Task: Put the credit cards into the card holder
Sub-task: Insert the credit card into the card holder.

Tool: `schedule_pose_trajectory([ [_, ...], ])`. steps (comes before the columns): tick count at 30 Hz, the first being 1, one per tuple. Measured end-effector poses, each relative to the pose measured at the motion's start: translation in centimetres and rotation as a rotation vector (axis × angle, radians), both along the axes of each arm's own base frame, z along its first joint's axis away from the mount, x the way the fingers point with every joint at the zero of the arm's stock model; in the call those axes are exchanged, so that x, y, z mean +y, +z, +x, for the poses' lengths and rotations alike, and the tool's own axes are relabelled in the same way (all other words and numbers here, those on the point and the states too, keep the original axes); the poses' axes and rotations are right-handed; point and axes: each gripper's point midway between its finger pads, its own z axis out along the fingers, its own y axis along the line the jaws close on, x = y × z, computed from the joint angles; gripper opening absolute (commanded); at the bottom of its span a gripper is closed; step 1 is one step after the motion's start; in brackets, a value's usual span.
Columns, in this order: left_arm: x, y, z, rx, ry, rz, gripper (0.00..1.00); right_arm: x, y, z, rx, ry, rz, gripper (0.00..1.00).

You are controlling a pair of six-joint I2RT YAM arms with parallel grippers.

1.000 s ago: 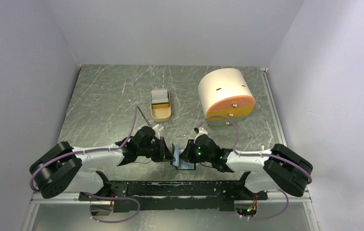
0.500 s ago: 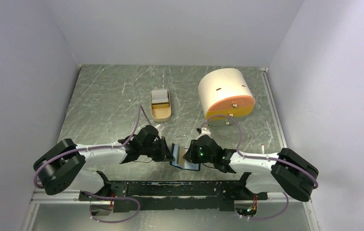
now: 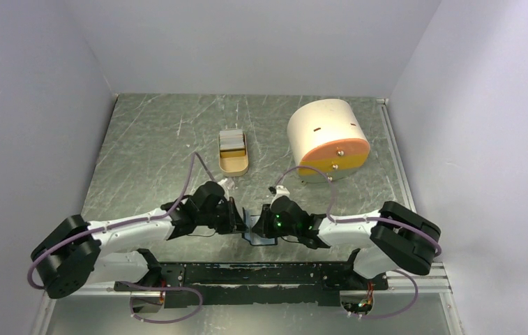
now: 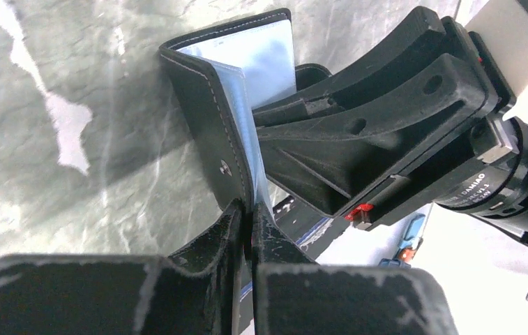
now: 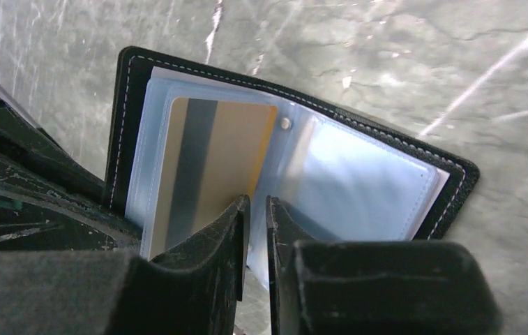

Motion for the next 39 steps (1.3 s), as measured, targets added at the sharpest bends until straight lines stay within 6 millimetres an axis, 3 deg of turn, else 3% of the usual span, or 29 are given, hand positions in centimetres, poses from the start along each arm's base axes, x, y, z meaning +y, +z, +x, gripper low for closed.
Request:
schedule_pose_trajectory([
  [3,0.9,0.3,-0.2,-0.002,0.023,0.033,0.09,1.0,0.2,-0.4,0.004,0.031,0.001,0.25],
  [8,2.2,-0.4,-0.3,0.026,0.054,0.132,0.09,0.8,0.4,-0.6,0.001,0.044,-0.015,0.32],
  [13,2.7,-0.3,0.5,0.033,0.062,0.246,0.09,-0.1,1.0,-1.0,-0.003,0.048,-0.036,0.30],
  [19,3.9,-0.1,1.0,0.017,0.080,0.339,0.09,-1.6,3.4,-1.0,-0.052,0.016,-0.023,0.27],
  [23,4.5,0.0,1.0,0.017,0.081,0.372,0.09,-2.5,2.7,-0.8,-0.062,-0.002,-0.058,0.25],
  [28,3.7,0.4,1.0,0.003,0.053,0.332,0.09,-3.5,-0.5,-1.4,-0.011,0.000,-0.143,0.23],
  [39,0.9,0.3,0.3,-0.024,-0.021,0.129,0.09,-2.6,-0.5,-0.8,-0.031,-0.004,-0.105,0.22],
])
